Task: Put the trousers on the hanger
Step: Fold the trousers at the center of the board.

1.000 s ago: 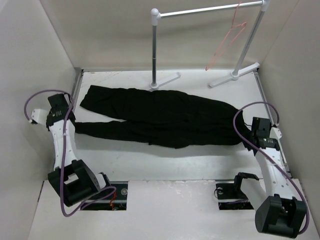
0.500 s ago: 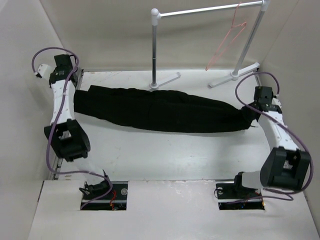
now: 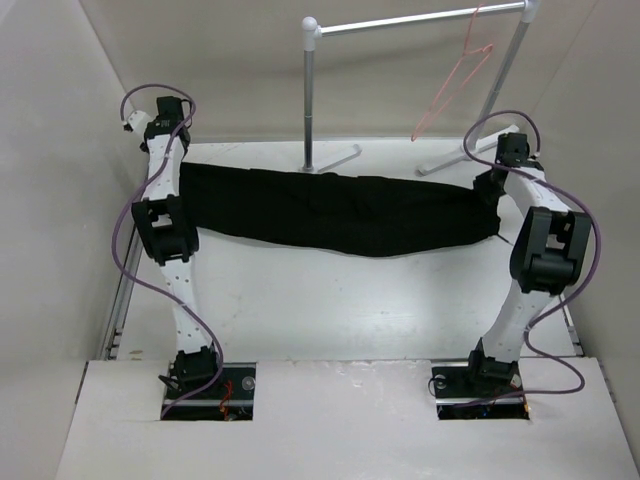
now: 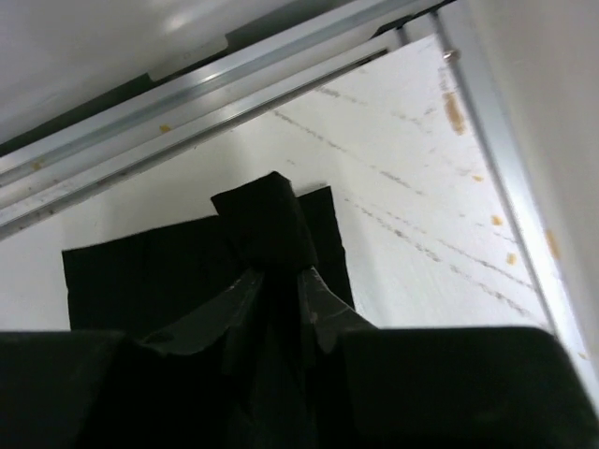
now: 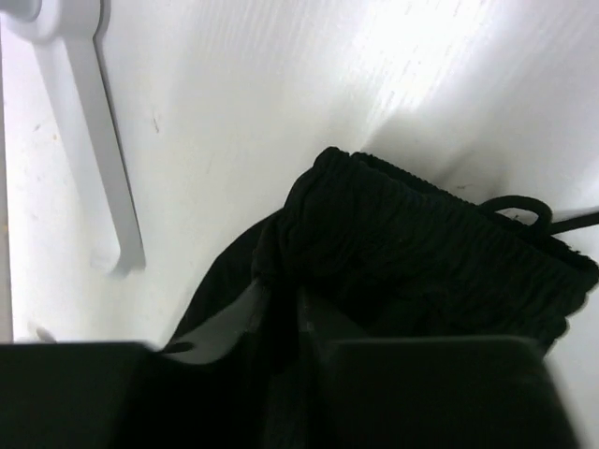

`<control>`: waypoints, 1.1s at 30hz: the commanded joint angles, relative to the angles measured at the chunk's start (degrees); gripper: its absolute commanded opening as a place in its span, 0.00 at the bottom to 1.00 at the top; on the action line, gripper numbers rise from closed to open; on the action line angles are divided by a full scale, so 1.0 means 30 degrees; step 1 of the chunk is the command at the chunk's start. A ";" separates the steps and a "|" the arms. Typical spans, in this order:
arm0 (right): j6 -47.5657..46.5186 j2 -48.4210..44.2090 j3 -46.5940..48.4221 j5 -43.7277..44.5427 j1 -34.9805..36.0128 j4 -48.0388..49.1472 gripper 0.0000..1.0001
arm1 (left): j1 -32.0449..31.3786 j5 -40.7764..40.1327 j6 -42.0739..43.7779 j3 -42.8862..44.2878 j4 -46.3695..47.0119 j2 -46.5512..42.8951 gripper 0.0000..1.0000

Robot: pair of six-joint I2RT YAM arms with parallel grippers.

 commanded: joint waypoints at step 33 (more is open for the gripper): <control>-0.0359 -1.2210 -1.5127 -0.2671 0.0335 0.7944 0.84 | 0.3185 0.9860 -0.4769 -2.8002 1.9356 -1.1657 0.78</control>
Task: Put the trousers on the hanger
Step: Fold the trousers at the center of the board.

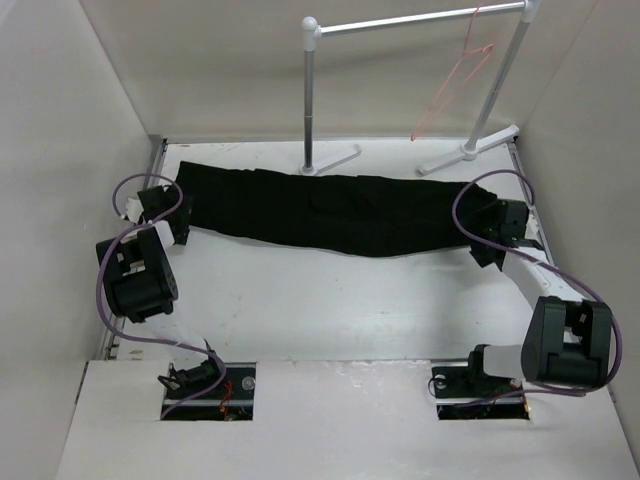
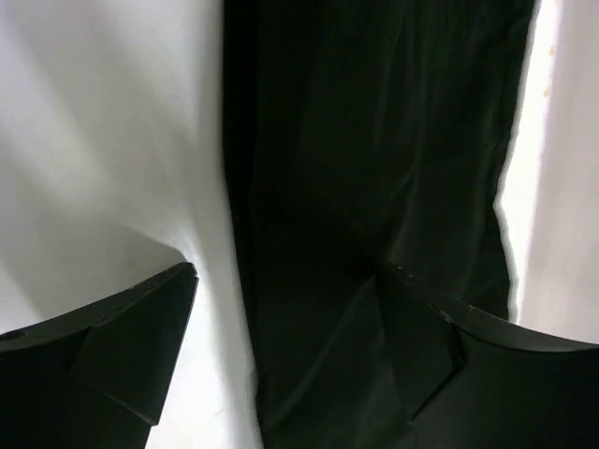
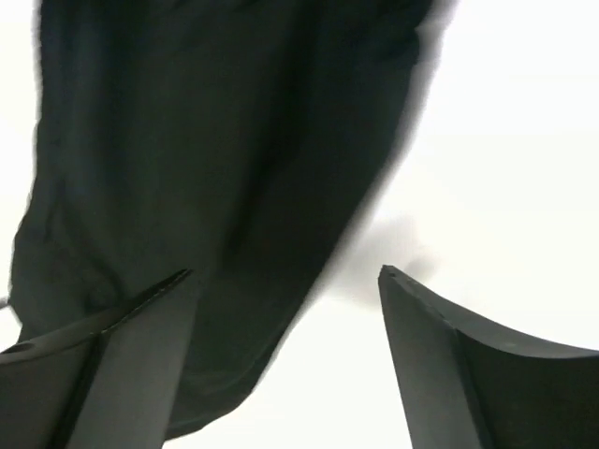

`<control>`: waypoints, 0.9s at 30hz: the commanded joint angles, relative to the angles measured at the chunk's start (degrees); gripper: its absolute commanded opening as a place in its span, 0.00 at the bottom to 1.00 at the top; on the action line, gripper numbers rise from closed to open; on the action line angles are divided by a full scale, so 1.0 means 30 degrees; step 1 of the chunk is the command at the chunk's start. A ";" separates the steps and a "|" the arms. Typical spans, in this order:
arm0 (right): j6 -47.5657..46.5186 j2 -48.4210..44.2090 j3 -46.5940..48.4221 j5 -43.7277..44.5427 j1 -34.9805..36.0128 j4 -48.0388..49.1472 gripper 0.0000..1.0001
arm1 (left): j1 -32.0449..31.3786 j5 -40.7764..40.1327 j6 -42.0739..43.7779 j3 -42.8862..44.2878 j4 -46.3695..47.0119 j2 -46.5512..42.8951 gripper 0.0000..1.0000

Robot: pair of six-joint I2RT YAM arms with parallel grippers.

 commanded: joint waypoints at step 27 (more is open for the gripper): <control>0.2392 0.4383 0.0821 0.0418 -0.2943 0.2973 0.09 | 0.1229 -0.2677 0.0267 0.2029 -0.0418 0.2643 0.05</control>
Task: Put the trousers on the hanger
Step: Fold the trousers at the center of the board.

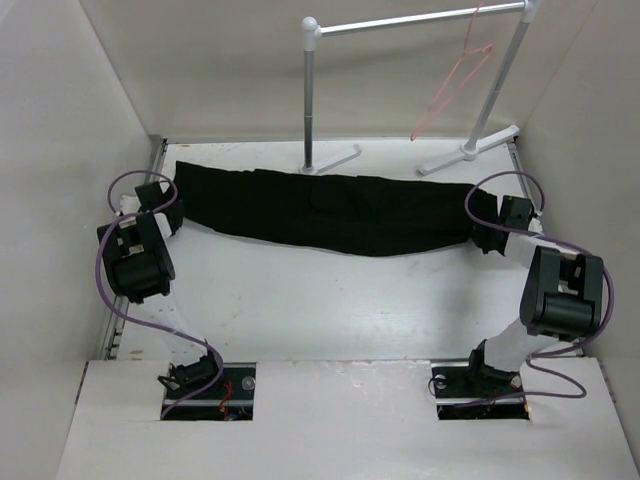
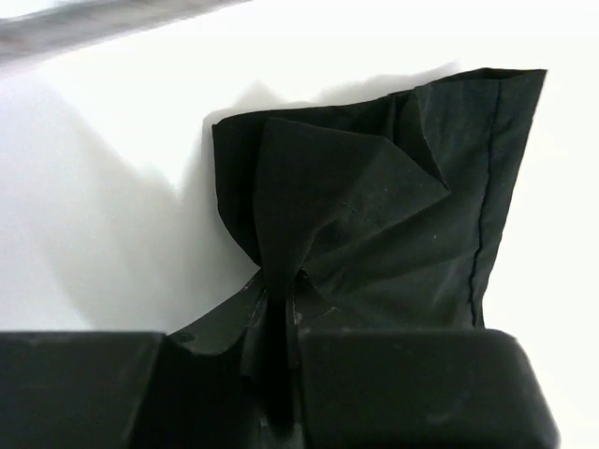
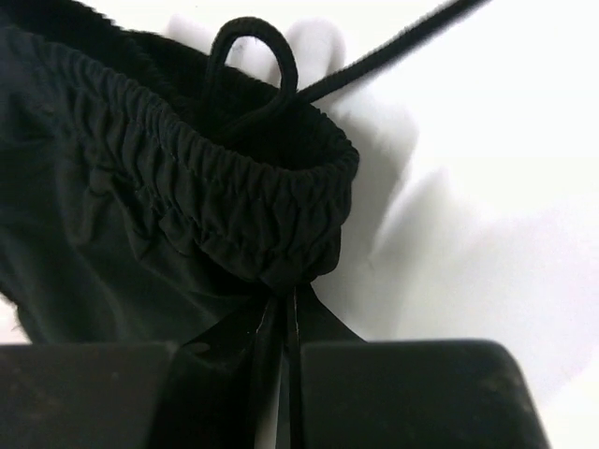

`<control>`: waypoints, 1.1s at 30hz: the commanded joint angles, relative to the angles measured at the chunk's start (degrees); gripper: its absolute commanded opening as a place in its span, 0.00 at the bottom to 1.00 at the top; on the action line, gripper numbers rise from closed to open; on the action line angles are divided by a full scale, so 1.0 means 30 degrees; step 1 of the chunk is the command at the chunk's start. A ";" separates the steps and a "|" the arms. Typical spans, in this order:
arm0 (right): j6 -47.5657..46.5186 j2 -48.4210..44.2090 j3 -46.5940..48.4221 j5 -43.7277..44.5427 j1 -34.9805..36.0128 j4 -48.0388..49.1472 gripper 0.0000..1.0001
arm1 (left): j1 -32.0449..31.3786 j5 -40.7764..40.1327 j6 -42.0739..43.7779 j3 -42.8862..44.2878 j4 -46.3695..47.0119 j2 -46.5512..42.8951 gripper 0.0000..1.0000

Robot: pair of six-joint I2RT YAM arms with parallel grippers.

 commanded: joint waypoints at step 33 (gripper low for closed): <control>-0.2233 -1.3412 -0.6886 0.3689 -0.4385 -0.7531 0.87 | -0.3339 -0.8853 0.3979 -0.3643 -1.6348 -1.9124 0.78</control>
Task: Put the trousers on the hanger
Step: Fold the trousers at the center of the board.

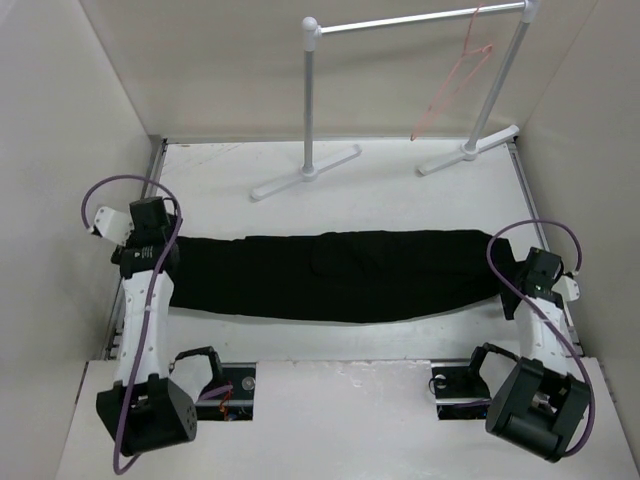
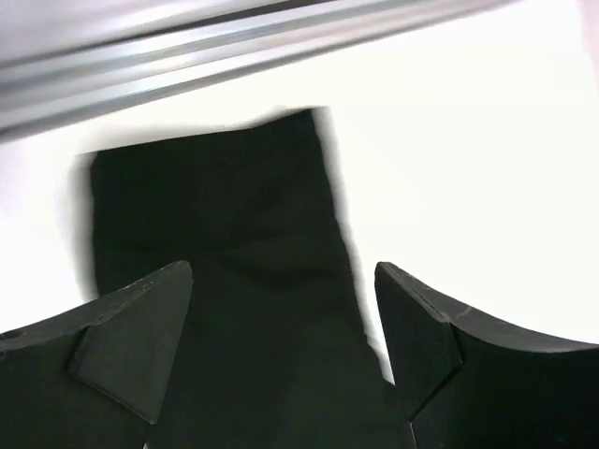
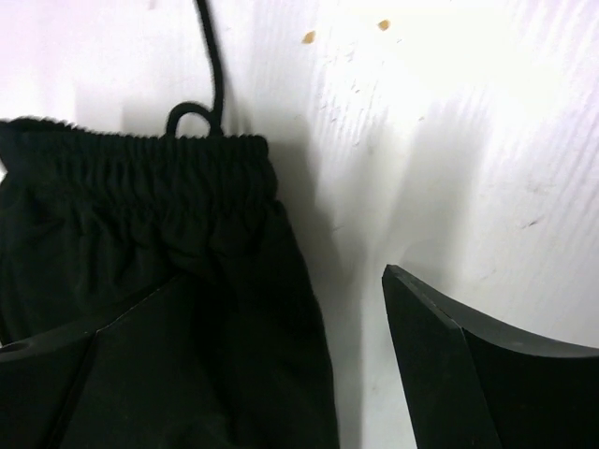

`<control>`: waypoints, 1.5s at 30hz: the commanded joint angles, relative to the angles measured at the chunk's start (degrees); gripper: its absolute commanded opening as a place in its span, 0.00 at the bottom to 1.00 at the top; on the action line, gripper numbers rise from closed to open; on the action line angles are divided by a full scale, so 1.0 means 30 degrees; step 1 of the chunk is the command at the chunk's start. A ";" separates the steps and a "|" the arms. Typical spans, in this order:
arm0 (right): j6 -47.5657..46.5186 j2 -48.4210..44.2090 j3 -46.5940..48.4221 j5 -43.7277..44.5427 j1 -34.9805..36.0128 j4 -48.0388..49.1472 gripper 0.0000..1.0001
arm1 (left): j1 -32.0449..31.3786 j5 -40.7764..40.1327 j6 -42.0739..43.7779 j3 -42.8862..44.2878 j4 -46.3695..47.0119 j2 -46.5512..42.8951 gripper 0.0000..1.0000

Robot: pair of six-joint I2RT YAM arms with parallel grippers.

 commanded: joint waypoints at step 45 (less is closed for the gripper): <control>-0.1049 0.4062 0.1393 -0.2609 -0.0711 0.5289 1.00 | -1.0577 0.2574 0.0458 -0.4163 0.0899 -0.5138 0.72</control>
